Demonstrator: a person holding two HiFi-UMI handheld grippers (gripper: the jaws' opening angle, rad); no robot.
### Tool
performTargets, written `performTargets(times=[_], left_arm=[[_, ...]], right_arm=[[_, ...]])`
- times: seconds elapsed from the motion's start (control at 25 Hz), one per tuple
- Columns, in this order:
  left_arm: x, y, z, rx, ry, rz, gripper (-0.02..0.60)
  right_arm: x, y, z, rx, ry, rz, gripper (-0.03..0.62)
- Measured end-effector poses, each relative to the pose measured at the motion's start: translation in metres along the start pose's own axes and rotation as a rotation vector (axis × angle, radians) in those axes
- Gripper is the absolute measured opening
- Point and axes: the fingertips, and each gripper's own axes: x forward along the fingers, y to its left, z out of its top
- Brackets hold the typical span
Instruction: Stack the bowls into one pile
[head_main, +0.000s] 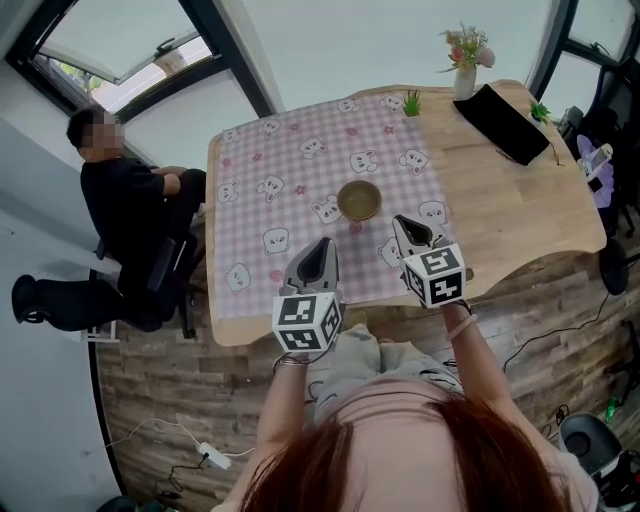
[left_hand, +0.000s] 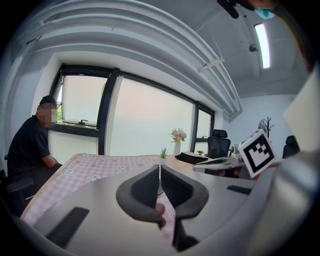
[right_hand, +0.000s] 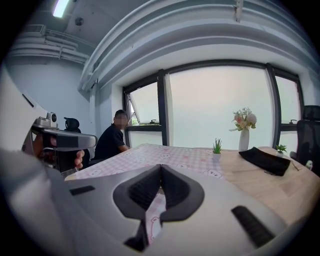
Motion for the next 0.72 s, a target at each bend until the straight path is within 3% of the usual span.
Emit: performTargets(times=[0.72], left_arm=[[-0.029,-0.048,0.016,0.046,-0.051,0.011,0.015]], right_arm=[[-0.068,0.015,0.017,-0.023,-0.142,0.057,0.000]])
